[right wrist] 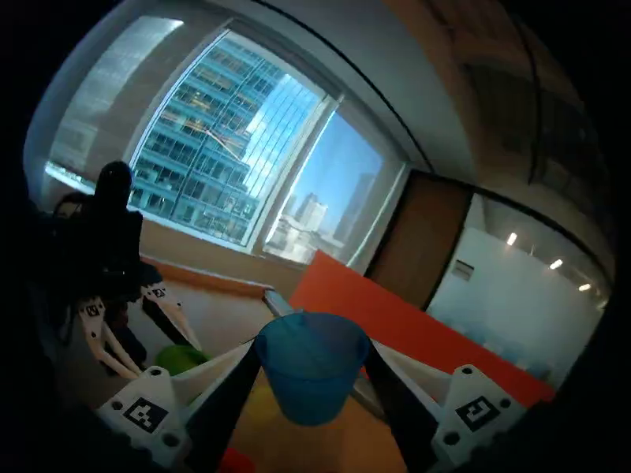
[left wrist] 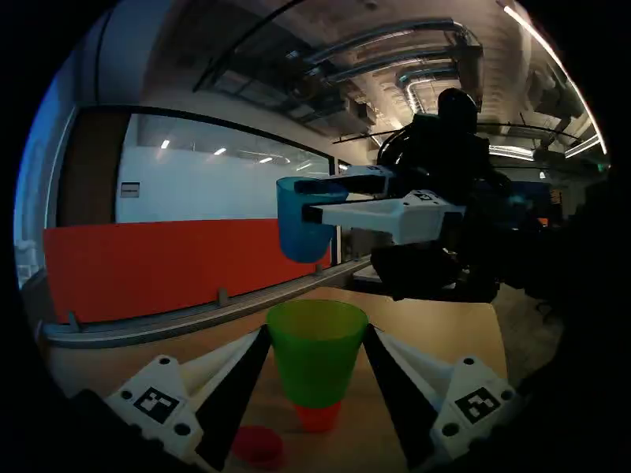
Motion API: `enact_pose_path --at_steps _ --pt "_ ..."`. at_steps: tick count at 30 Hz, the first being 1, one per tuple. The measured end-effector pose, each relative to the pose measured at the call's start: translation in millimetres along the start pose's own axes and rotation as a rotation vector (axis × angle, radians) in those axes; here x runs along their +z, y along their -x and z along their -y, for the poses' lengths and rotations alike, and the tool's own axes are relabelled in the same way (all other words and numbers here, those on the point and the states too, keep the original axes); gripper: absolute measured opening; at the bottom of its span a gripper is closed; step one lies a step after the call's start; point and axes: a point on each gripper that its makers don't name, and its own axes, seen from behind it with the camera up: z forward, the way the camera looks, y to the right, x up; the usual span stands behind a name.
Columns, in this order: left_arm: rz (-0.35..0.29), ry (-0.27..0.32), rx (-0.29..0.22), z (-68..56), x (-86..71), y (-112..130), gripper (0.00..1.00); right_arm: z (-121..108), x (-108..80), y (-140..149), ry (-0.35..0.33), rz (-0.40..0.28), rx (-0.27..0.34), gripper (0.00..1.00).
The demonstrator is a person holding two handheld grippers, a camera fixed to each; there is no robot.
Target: Pour water
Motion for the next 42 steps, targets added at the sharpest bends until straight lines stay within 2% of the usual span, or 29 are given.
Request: enact_pose_path --at_steps 7,11,27,42 --pt "0.000 0.000 0.003 0.4 -1.6 -0.7 0.85 5.6 -2.0 4.0 -0.038 0.016 0.232 0.91" --pt "0.001 0.001 0.005 0.1 -2.5 -1.4 0.85 3.1 -3.4 6.1 -0.046 0.016 0.303 0.91" --pt "0.007 -0.015 -0.001 5.0 -5.0 0.5 0.85 -5.4 -17.0 16.6 -0.013 0.029 0.314 0.91" --pt "0.058 -0.005 -0.011 1.3 -4.5 27.5 0.85 -1.6 -33.8 53.4 -0.008 0.078 0.339 0.91"
